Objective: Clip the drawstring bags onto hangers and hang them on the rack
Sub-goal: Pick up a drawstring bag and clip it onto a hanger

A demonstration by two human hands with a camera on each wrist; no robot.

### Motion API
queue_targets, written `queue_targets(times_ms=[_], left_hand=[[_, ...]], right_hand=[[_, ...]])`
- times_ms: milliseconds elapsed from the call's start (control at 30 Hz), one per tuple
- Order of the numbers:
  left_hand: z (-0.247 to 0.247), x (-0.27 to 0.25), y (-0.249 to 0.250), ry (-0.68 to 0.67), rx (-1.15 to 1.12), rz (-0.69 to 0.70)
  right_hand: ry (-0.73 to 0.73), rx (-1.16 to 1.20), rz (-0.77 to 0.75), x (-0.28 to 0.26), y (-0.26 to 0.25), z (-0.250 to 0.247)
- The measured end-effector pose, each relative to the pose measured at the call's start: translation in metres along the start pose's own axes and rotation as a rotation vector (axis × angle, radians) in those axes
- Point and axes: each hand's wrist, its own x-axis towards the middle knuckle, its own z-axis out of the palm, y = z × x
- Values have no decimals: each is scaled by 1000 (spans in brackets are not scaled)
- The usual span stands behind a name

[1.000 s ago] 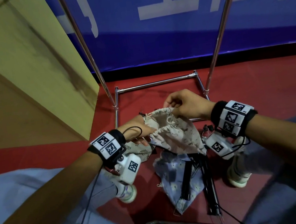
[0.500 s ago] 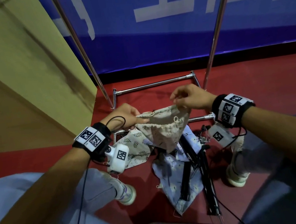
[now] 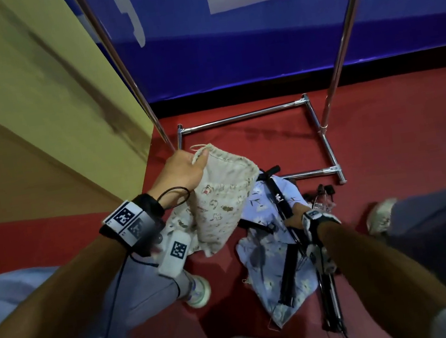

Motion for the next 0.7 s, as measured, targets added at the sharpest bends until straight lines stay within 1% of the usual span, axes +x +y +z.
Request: queue_targets(times_ms=[67,100,133,167,233,367,467,500,533,567,633,700], left_hand=[[3,2,-2,-4,9,5],[5,1,-2,-11,15,9],[6,1,-1,-15,25,14],[7,0,0,-19,34,14],[10,1,1,-24,40,6],[13,0,2,-36,27,-11],[12,-4,1,-45,21,-14],[12,-5,-1,-49,20,-14],[12,-5,-2,-52,16,-14],[11,-5,-4,-53,13,-11],[10,-5,-6,-41,18,-3],[8,-5,-7,-31,28,9]], right_hand=[[17,-27,34,-23,-8,11],[44,-38,58,-25,-9,16],[53,-40,34,-22,-9,20],[75,-33,41,-20,-8,22],[49,-71,40,-15,-9,22],[95,-68,41,-15,-8,23],[146,-123,43,-12,-10,33],[136,-150,50,-11,-11,35],[124,-149,27,-8,-10,37],[84,-140,7,-6,-10,36],[11,-93,-48,-6,-9,32],[0,-27,-69,1,-5,34]])
